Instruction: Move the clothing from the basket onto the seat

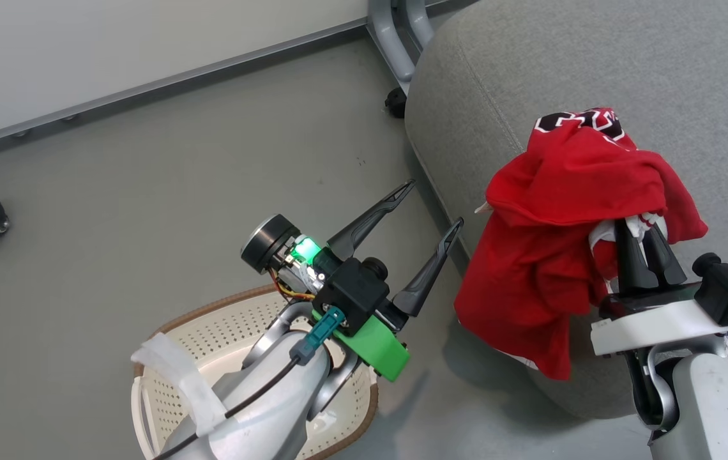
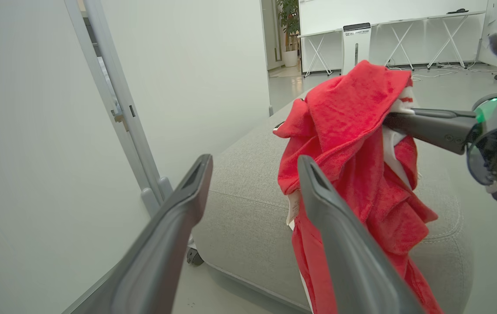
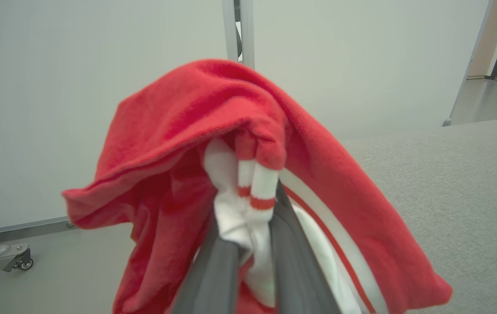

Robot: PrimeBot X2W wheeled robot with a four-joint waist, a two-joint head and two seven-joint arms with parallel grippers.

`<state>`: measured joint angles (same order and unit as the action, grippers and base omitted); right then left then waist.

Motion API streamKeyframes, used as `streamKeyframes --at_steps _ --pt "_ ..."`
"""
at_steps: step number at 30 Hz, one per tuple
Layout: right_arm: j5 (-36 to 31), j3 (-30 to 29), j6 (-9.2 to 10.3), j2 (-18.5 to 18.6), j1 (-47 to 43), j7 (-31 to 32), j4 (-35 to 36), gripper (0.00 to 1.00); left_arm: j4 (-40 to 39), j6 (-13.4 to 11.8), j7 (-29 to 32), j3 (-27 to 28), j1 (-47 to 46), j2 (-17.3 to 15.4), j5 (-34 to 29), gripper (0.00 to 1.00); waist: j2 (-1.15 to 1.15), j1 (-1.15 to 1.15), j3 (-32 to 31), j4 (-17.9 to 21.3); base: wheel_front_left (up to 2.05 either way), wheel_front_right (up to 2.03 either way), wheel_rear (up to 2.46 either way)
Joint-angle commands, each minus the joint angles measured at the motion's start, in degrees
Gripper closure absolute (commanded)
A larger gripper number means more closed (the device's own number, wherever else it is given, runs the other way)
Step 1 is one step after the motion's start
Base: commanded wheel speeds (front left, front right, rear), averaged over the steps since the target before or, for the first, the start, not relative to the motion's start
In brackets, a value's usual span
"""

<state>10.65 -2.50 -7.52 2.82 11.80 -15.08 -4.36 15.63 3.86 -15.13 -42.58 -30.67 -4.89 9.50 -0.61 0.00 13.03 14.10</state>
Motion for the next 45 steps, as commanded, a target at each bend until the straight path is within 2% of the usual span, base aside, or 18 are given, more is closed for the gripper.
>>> streamKeyframes --at_steps 1,10,24,28,37,45 --pt "0.3 -0.2 0.06 0.1 -0.5 -0.1 0.6 1.0 0.2 0.2 0.0 0.3 -1.0 -0.5 -0.5 0.0 0.61 0.0 1.2 1.4 0.0 0.0 0.0" --pt "0.7 -2.3 0.06 0.2 3.4 -0.1 1.6 1.0 0.2 0.6 0.0 0.4 -1.6 -0.6 -1.0 0.0 0.61 0.0 3.1 1.7 0.0 0.0 0.0" --pt "-3.4 -9.3 0.06 0.5 22.4 -0.1 1.5 1.0 0.2 1.1 0.0 0.0 -4.8 -1.7 -2.3 0.0 0.61 0.0 13.0 1.1 0.0 0.0 0.0" --pt "-4.1 -11.4 0.06 2.4 28.4 -0.1 1.1 1.0 0.0 1.2 0.1 -0.3 -6.4 -2.3 -2.9 0.0 0.61 0.0 16.5 1.1 0.0 0.0 0.0" --pt "-5.2 -17.7 0.06 9.7 40.9 -0.1 -3.7 1.0 -0.8 1.3 1.1 -0.9 -8.9 -3.6 -3.9 0.0 0.61 0.0 23.5 0.8 0.0 0.0 0.0" --pt "-5.4 -23.4 0.06 15.6 49.6 -0.1 -8.9 1.0 -1.9 1.2 1.9 -1.2 -10.4 -4.8 -4.4 0.0 0.61 0.0 26.8 1.1 0.0 0.0 0.0"
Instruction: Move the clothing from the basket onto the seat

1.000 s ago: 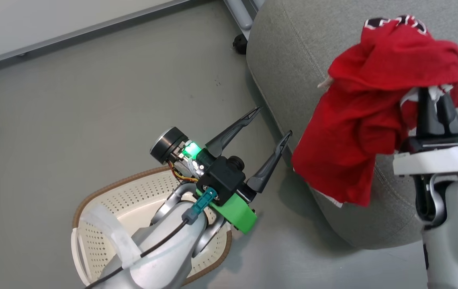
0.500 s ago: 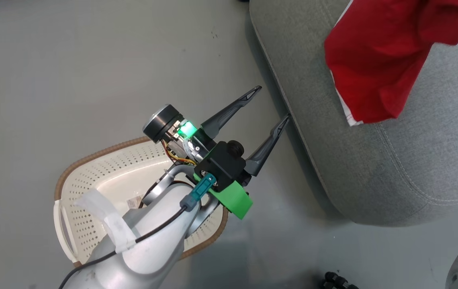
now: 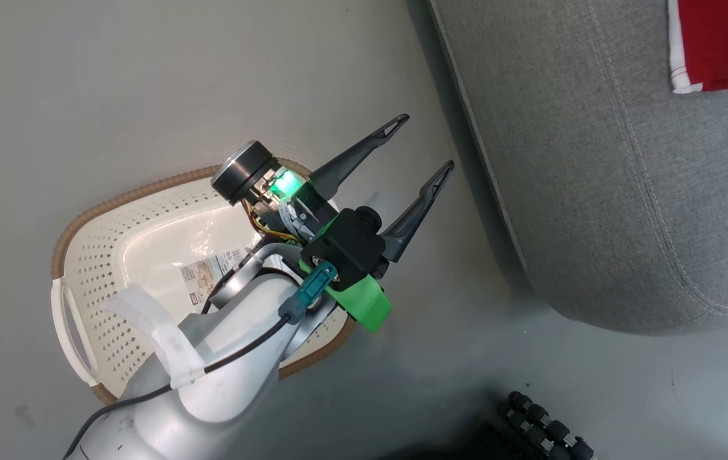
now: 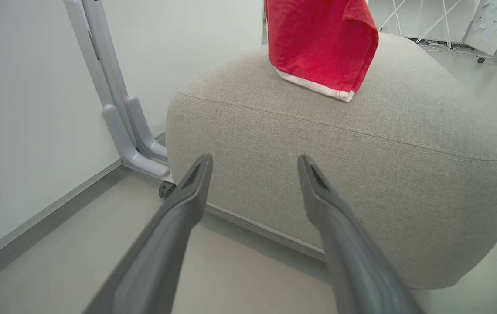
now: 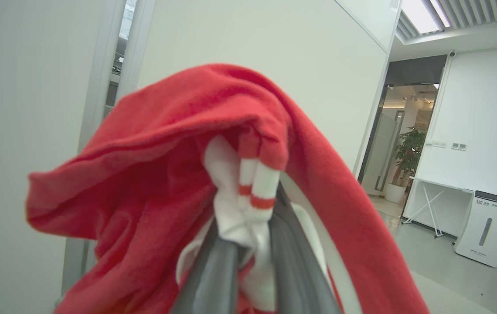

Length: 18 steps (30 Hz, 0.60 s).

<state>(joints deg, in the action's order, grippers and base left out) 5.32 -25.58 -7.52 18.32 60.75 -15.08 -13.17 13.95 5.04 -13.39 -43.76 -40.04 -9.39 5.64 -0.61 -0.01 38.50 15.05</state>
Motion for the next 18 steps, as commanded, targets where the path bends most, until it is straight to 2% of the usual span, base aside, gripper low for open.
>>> streamKeyframes --at_steps 1,6,10,18 --pt "-0.2 -0.9 0.06 0.4 1.3 -0.1 -0.9 1.0 -0.3 0.1 0.2 0.0 -1.2 -0.5 -0.6 0.0 0.61 0.01 1.6 0.1 0.0 0.0 0.0" --pt "-2.1 -1.1 0.06 0.7 1.3 -0.1 -5.0 1.0 -0.8 0.0 0.6 -0.3 -1.7 -0.9 -0.6 0.0 0.61 0.01 2.8 0.1 0.0 0.0 0.0" --pt "-3.4 -1.9 0.06 -0.4 -0.3 -0.1 -9.7 1.0 -1.2 -0.1 0.9 -0.4 -2.1 -1.2 -0.6 0.0 0.61 0.01 3.8 -0.1 0.0 0.0 0.0" --pt "-5.6 -3.9 0.06 -5.3 -5.0 -0.1 -15.4 1.0 -1.6 -0.6 1.1 -0.5 -2.2 -2.0 -0.1 0.0 0.61 0.01 4.6 -0.2 0.0 0.0 0.0"
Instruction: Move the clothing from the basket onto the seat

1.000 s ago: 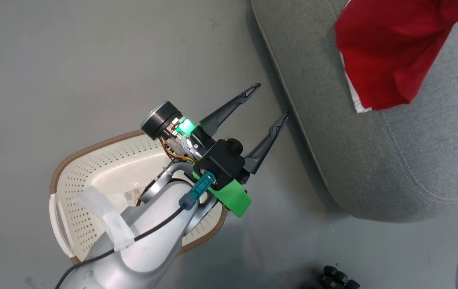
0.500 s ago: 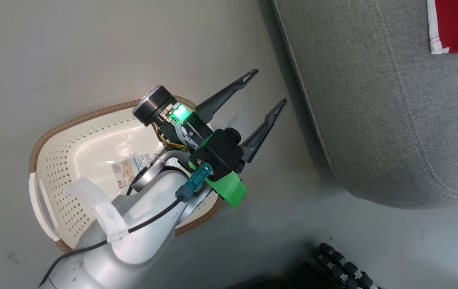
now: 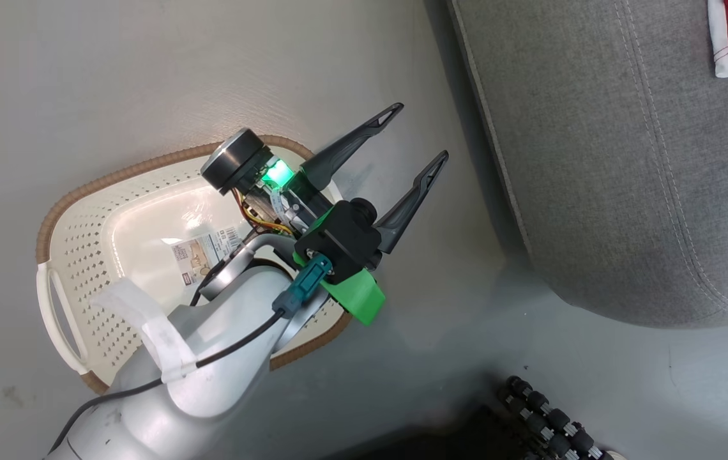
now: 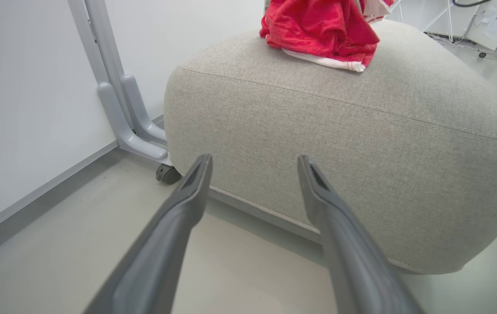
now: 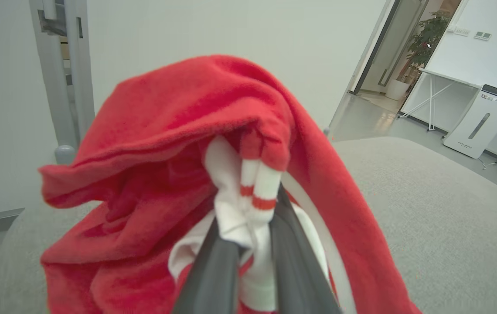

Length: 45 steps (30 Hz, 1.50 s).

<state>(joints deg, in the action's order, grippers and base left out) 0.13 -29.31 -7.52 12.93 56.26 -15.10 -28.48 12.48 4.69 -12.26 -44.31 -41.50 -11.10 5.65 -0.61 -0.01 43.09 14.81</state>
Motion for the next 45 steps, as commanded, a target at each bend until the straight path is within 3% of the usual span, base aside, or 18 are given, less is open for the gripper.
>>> streamKeyframes --at_steps 1,8,9,10,18,29,45 --pt "-0.4 -0.4 0.06 -0.4 -1.1 -0.1 -0.9 1.0 -0.2 -0.3 0.0 0.1 -0.8 -0.4 0.0 0.0 0.61 0.01 0.0 0.0 0.0 0.0 0.0" --pt "0.8 -1.2 0.06 -1.4 -2.4 -0.1 -4.1 1.0 -0.1 -0.6 -0.1 0.0 -1.2 -0.7 0.4 0.0 0.61 0.01 -0.7 0.0 0.0 0.0 0.0" --pt "1.2 -1.2 0.06 -1.4 -2.5 -0.1 -4.4 0.65 0.1 -0.6 -0.2 0.0 -1.2 -0.7 0.6 0.0 0.61 0.01 -1.0 0.1 0.0 0.0 0.0" --pt "1.5 -1.1 0.06 -1.5 -2.8 -0.1 -5.0 0.0 0.2 -0.7 -0.3 0.0 -1.1 -0.7 0.7 0.0 0.61 0.01 -1.4 0.2 0.0 0.0 0.0" --pt "3.5 1.3 0.06 -1.6 -7.6 -0.1 -4.1 0.0 1.9 -1.3 -1.6 -0.5 1.3 0.6 2.1 0.0 0.61 0.01 -6.9 0.6 0.0 0.0 0.0" --pt "6.1 8.1 0.06 -1.9 -19.3 -0.1 3.4 0.0 4.2 -2.9 -3.0 1.2 5.6 1.5 5.1 0.0 0.61 0.01 -17.2 0.3 0.0 0.0 0.0" --pt "6.5 20.5 0.06 -4.2 -29.0 -0.1 13.7 0.0 0.6 -6.9 -3.0 11.2 16.1 1.7 8.5 0.0 0.61 0.01 -28.3 -7.5 0.0 0.0 0.0"
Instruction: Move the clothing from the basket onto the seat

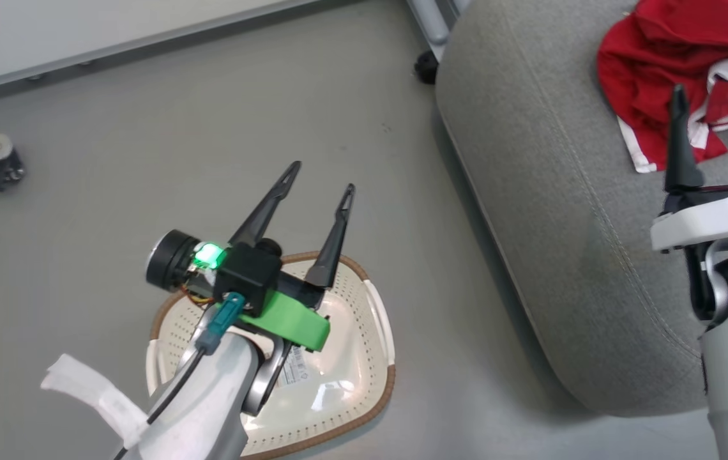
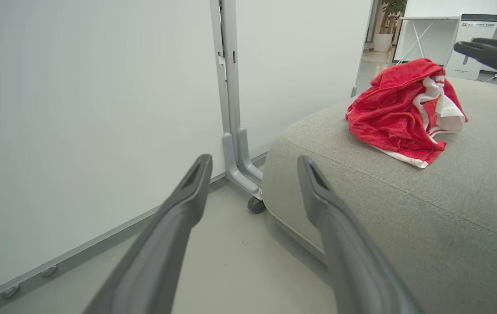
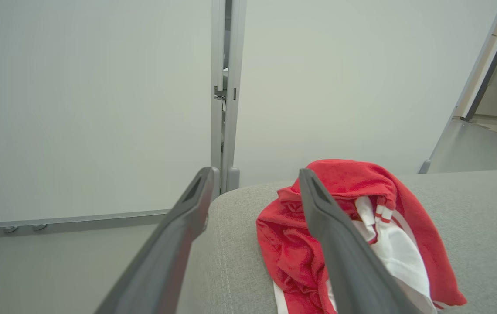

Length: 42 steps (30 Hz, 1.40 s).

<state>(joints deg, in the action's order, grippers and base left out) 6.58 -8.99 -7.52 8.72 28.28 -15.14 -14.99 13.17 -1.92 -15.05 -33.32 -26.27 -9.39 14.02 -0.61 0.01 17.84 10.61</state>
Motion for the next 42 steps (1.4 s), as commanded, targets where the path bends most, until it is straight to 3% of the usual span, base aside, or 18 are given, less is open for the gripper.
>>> streamKeyframes --at_steps 1,19,26,42 --pt "0.1 1.0 0.07 -0.1 -1.3 0.0 0.5 0.0 -0.4 -0.5 -0.2 1.1 1.6 0.0 0.4 0.0 0.61 -0.01 -3.6 -3.9 0.0 0.0 0.0" --pt "1.7 9.3 0.06 -3.2 -9.6 0.0 2.4 0.0 -1.8 -1.7 -0.1 17.3 13.4 0.3 0.5 0.0 0.61 -0.01 -11.8 -12.3 0.0 0.0 0.0" --pt "2.0 9.9 0.06 -4.5 -14.6 0.0 2.9 0.0 -1.5 -1.0 -0.1 22.5 17.8 1.2 -0.4 0.0 0.61 -0.01 -14.4 -13.7 0.0 0.0 0.0" --pt "1.8 9.6 0.06 -5.7 -26.1 0.0 7.5 0.0 -0.6 2.2 -0.1 28.5 24.6 4.2 -3.0 0.0 0.61 -0.01 -18.7 -14.6 0.0 0.0 0.0"
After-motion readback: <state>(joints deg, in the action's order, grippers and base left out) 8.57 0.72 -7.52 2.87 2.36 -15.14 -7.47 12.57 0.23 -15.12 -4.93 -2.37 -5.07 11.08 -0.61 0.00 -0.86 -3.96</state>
